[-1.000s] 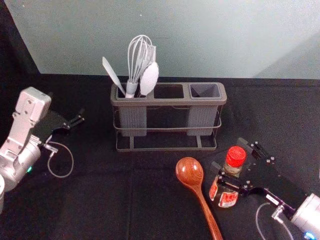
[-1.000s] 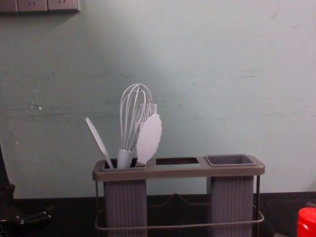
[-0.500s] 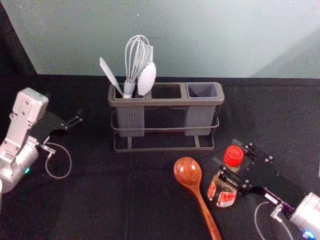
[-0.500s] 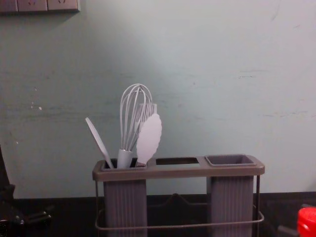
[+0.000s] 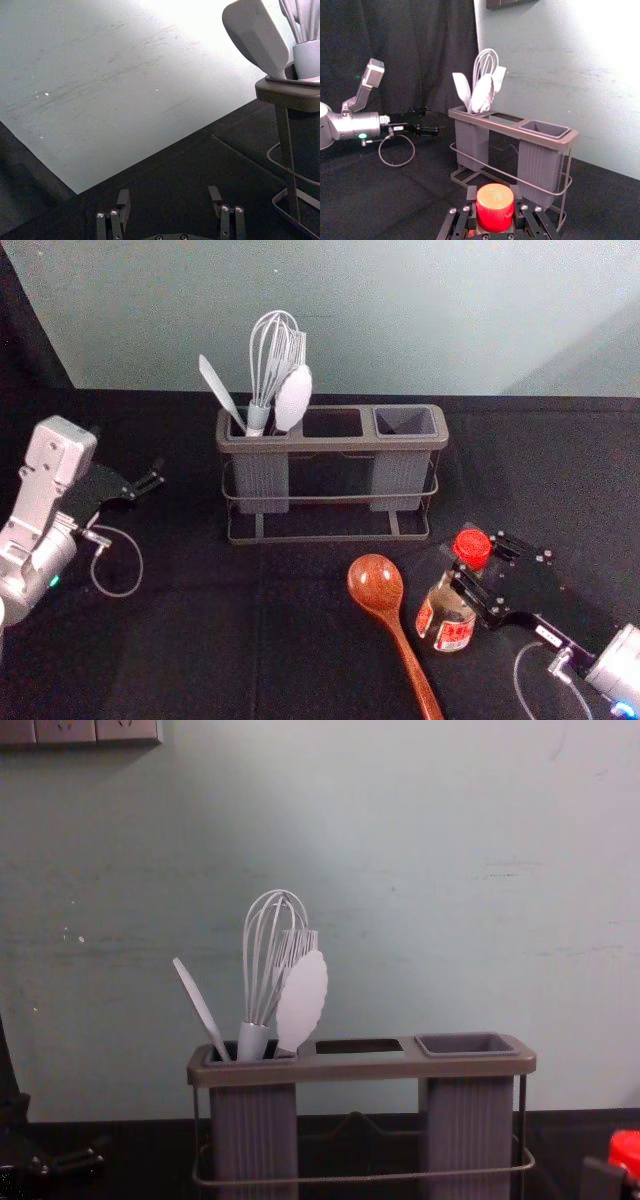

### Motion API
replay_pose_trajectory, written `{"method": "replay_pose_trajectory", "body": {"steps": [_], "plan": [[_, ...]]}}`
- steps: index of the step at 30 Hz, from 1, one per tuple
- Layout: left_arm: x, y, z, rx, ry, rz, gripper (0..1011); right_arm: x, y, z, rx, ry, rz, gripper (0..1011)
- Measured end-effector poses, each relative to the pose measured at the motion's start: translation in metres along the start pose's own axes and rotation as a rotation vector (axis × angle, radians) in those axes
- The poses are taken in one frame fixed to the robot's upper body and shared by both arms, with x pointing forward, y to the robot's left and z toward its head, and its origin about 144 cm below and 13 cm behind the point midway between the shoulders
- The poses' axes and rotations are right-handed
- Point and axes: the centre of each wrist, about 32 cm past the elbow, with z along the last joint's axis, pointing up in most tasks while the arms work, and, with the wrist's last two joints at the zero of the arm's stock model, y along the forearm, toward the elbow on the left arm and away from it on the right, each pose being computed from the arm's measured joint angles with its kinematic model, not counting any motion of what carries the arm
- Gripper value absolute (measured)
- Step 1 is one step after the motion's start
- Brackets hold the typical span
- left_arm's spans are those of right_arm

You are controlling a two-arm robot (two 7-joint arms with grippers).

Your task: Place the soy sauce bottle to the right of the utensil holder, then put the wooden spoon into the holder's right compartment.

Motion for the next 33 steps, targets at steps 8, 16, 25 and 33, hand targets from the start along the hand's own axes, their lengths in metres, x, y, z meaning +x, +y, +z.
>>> {"method": "replay_pose_trajectory", "body": {"steps": [8, 16, 25, 33], "plan": [[0.0, 0.0, 0.0, 0.0, 0.0, 0.0, 1011, 0.004, -0.001, 0.009, 0.012, -0.018, -0.006, 392], [0.0, 0.0, 0.0, 0.0, 0.0, 0.0, 1011, 0.027, -0.001, 0.016, 0.018, -0.048, -0.051, 392], [0.0, 0.0, 0.0, 0.0, 0.0, 0.0, 1011, 0.058, 0.002, 0.015, 0.02, -0.051, -0.113, 392], [0.0, 0.0, 0.0, 0.0, 0.0, 0.0, 1011, 0.079, 0.016, 0.008, 0.033, -0.02, -0.143, 392]]}}
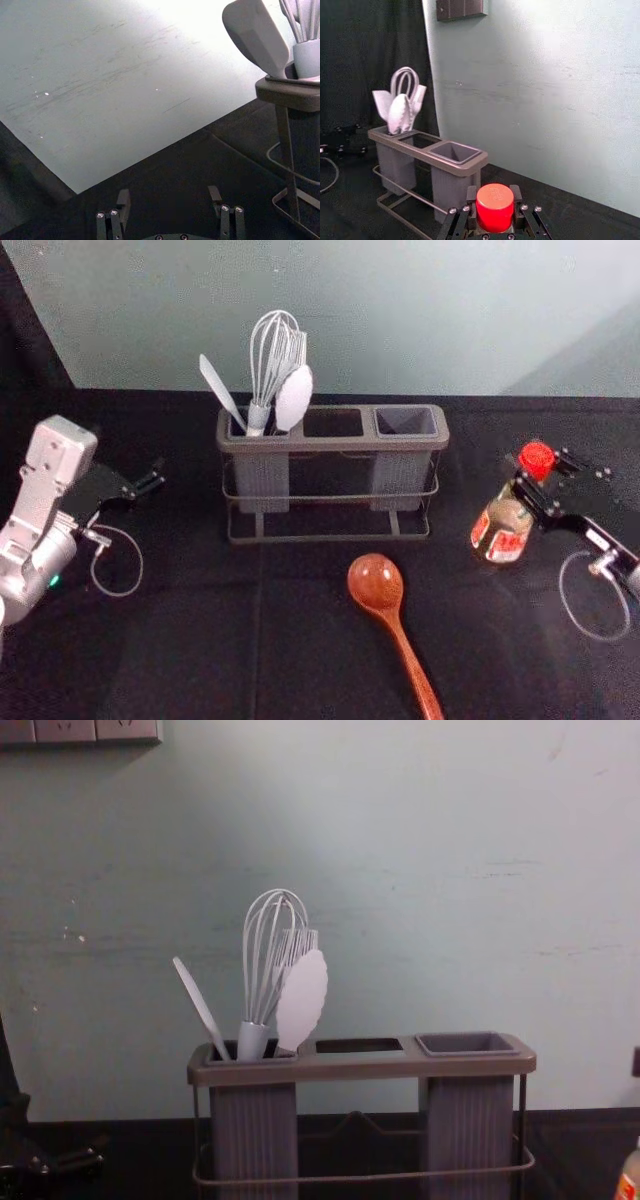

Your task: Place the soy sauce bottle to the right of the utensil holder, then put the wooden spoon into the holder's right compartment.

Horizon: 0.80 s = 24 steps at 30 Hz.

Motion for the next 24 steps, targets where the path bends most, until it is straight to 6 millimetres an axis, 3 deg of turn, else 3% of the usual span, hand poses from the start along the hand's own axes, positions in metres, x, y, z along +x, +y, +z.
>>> {"method": "replay_pose_trajectory", "body": {"steps": [24], "plan": [[0.0, 0.0, 0.0, 0.0, 0.0, 0.0, 1011, 0.022, 0.055, -0.016, -0.005, 0.047, -0.011, 392]]}}
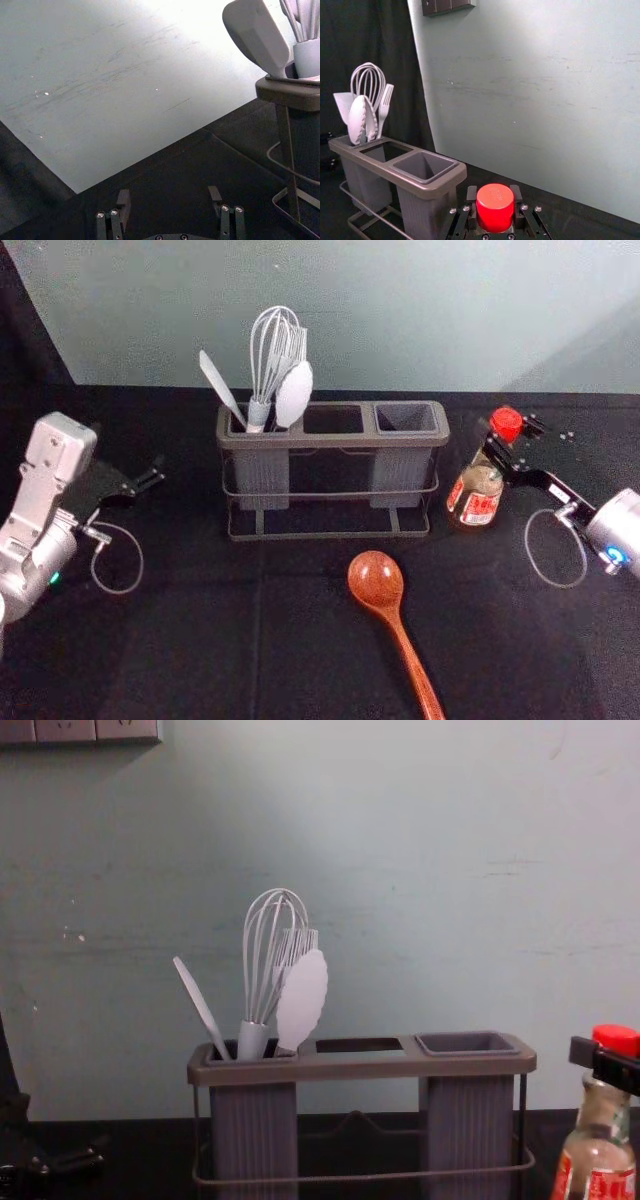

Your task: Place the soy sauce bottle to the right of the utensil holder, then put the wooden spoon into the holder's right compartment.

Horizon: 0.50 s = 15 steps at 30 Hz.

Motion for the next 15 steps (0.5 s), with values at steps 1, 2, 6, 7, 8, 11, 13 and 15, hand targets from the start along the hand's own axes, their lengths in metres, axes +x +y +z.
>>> {"method": "replay_pose_trajectory", "body": {"steps": [1, 2, 6, 7, 8, 11, 13, 15], "plan": [[0.0, 0.0, 0.0, 0.0, 0.0, 0.0, 1011, 0.0, 0.002, -0.001, -0.001, 0.001, 0.001, 392], [0.0, 0.0, 0.0, 0.0, 0.0, 0.0, 1011, 0.0, 0.003, -0.001, -0.001, 0.002, 0.001, 392], [0.0, 0.0, 0.0, 0.0, 0.0, 0.0, 1011, 0.001, 0.008, -0.003, -0.001, 0.008, -0.002, 392], [0.0, 0.0, 0.0, 0.0, 0.0, 0.0, 1011, 0.001, 0.009, -0.003, -0.001, 0.01, -0.002, 392], [0.0, 0.0, 0.0, 0.0, 0.0, 0.0, 1011, 0.001, 0.01, -0.003, -0.001, 0.011, -0.002, 392], [0.0, 0.0, 0.0, 0.0, 0.0, 0.0, 1011, 0.002, 0.012, -0.004, 0.001, 0.017, -0.002, 392], [0.0, 0.0, 0.0, 0.0, 0.0, 0.0, 1011, 0.003, 0.013, -0.005, 0.001, 0.021, -0.002, 392], [0.0, 0.0, 0.0, 0.0, 0.0, 0.0, 1011, 0.003, 0.015, -0.006, 0.001, 0.026, -0.003, 392]]}}
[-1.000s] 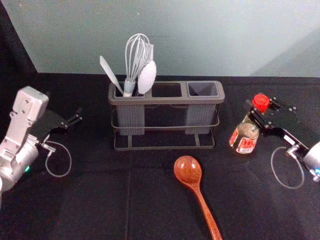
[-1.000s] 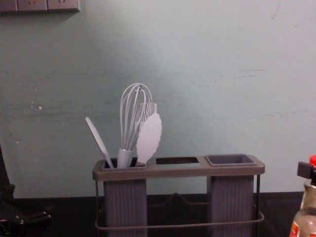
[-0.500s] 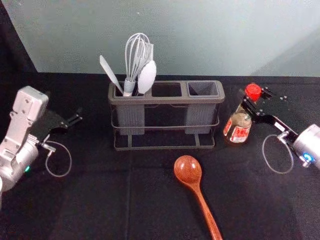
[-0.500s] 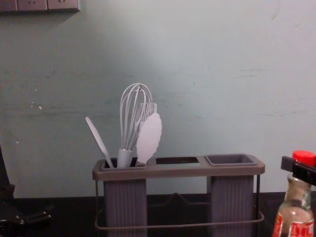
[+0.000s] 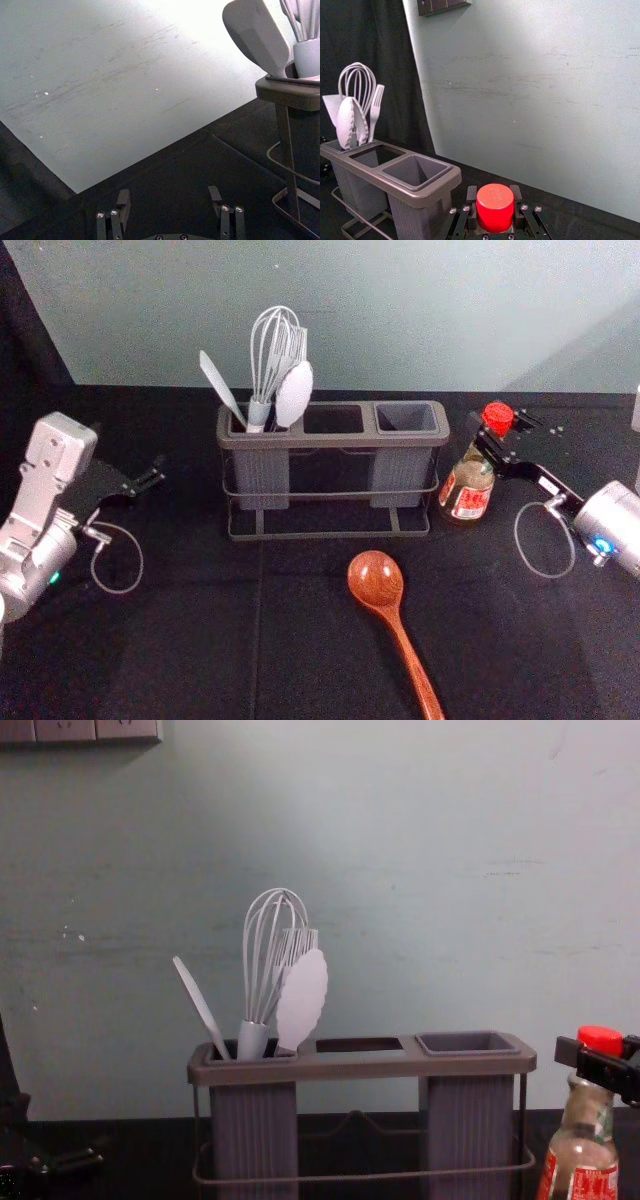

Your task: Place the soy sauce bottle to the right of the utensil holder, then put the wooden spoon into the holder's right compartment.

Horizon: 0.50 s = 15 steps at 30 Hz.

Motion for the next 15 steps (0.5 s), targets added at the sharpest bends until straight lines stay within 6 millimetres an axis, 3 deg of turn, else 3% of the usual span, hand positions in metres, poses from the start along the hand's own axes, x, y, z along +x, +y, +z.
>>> {"method": "replay_pose_trajectory", "body": {"steps": [11, 15], "plan": [[0.0, 0.0, 0.0, 0.0, 0.0, 0.0, 1011, 0.0, 0.0022, -0.0054, 0.009, 0.036, -0.005, 399], [0.0, 0.0, 0.0, 0.0, 0.0, 0.0, 1011, -0.0005, 0.0028, -0.0065, 0.007, 0.046, -0.007, 503]]}}
